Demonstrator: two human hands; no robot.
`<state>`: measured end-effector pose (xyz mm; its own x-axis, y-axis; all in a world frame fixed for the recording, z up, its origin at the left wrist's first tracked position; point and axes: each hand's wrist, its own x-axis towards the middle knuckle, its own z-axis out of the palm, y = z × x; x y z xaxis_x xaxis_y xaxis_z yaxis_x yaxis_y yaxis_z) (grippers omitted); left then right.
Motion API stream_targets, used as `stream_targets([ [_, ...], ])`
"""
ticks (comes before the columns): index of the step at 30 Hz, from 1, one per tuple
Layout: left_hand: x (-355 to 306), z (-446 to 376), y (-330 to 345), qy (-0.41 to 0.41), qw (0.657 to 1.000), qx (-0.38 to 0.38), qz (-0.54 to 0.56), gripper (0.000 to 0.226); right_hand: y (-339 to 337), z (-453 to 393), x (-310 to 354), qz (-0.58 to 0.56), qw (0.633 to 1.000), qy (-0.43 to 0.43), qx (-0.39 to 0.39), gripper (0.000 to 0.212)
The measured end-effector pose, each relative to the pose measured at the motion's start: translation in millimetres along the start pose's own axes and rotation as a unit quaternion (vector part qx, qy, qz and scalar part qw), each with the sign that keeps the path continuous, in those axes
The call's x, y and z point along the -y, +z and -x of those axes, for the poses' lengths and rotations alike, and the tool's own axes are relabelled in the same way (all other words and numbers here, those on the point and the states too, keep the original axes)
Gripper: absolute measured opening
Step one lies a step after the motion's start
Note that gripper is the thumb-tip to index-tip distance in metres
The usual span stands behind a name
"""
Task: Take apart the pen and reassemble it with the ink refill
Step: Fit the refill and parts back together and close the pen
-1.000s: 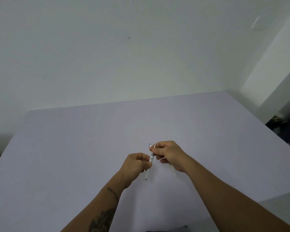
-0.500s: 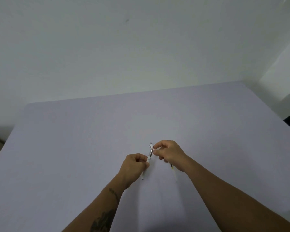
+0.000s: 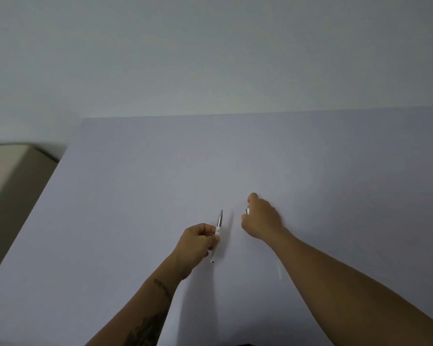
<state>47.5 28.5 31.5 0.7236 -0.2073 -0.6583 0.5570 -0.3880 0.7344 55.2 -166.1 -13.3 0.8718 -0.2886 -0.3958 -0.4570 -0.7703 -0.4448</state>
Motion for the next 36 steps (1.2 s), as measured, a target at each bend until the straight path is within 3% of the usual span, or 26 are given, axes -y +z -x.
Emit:
stream_targets([
  [4, 5, 1, -4, -0.015, 1.000, -0.014, 0.015, 0.015, 2, -1, 2, 0.035, 0.999, -0.021, 0.012, 0.027],
  [6, 5, 1, -5, -0.017, 1.000, -0.017, 0.018, 0.014, -2, -1, 1, 0.001, 1.000, -0.013, 0.024, 0.024],
  [9, 5, 2, -6, -0.015, 1.000, -0.013, 0.022, 0.016, -10, 3, 6, -0.141, 0.990, 0.011, 0.025, 0.017],
  [13, 8, 7, -8, -0.010, 1.000, -0.003, 0.020, 0.018, -27, 13, 26, -0.397, 0.916, 0.055, 0.021, 0.018],
  [16, 9, 11, -11, -0.004, 1.000, 0.007, 0.017, 0.019, -39, 24, 38, -0.467, 0.883, 0.040, 0.018, 0.020],
  [23, 9, 26, -22, 0.024, 0.999, 0.023, -0.001, 0.020, -37, 56, 59, -0.486, 0.873, 0.018, -0.034, 0.022],
  [32, 7, 45, -29, 0.089, 0.995, 0.034, -0.003, 0.016, -26, 88, 67, -0.450, 0.893, 0.006, -0.012, 0.021],
  [36, 3, 48, -27, 0.114, 0.993, 0.026, -0.013, 0.015, -24, 98, 70, -0.451, 0.892, 0.001, -0.044, 0.022],
])
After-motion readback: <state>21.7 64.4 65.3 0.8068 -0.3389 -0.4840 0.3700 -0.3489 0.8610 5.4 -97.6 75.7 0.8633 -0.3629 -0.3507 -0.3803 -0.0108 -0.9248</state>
